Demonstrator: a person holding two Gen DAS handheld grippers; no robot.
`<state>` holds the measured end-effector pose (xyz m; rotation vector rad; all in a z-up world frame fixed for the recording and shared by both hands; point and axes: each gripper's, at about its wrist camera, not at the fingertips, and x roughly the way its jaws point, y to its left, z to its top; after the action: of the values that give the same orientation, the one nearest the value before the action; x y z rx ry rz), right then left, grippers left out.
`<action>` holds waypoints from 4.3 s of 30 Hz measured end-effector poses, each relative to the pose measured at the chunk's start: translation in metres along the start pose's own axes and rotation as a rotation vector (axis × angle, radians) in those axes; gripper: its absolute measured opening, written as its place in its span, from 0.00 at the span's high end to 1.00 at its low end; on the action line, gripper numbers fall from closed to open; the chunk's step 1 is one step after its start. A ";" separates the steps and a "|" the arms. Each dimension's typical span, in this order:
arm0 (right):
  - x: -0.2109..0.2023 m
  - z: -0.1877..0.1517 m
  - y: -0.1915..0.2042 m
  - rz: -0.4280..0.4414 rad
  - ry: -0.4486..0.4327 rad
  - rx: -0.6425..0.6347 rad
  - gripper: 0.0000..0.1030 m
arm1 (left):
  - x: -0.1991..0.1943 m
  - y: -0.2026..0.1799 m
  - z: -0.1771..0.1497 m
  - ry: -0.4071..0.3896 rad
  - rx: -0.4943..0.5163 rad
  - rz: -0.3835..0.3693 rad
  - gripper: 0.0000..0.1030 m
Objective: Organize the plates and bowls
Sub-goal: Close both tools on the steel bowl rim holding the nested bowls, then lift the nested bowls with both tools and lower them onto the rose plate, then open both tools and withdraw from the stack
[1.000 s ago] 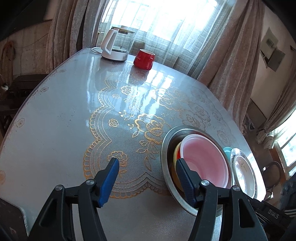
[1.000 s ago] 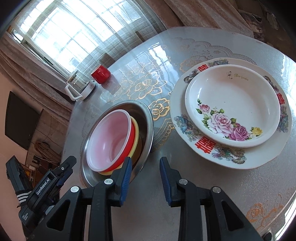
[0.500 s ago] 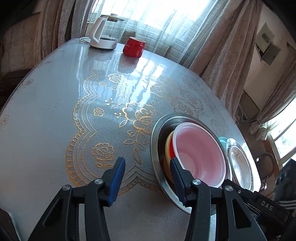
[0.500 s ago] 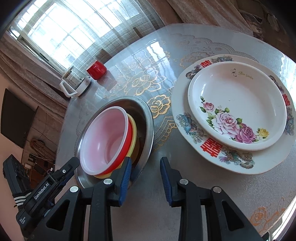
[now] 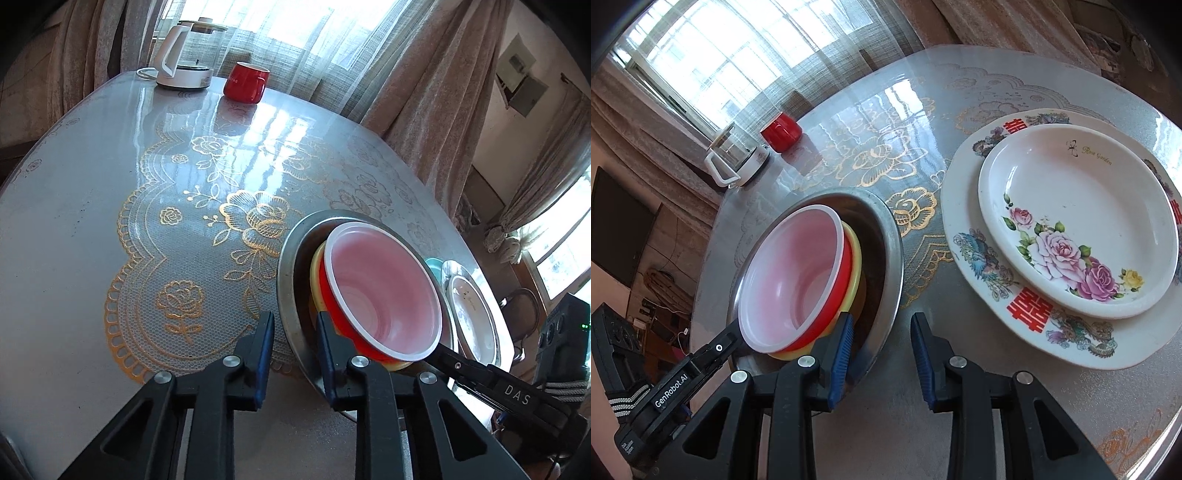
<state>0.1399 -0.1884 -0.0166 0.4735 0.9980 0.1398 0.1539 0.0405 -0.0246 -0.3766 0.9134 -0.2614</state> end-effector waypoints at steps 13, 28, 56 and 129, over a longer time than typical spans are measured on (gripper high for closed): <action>0.008 0.000 0.009 0.023 0.007 -0.071 0.78 | 0.004 -0.003 -0.004 -0.018 0.031 -0.042 0.82; -0.005 -0.006 0.012 0.021 -0.038 -0.106 0.79 | -0.013 -0.008 -0.011 -0.087 0.071 -0.054 0.81; -0.113 0.019 -0.060 -0.065 -0.292 -0.051 0.79 | 0.006 -0.144 0.000 -0.118 0.243 -0.205 0.79; -0.128 -0.063 -0.079 -0.238 -0.333 -0.081 0.61 | -0.032 -0.123 -0.097 -0.110 0.335 0.137 0.00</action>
<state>0.0102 -0.2805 0.0191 0.2880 0.7120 -0.1098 0.0494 -0.0780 -0.0029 -0.0186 0.7668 -0.2597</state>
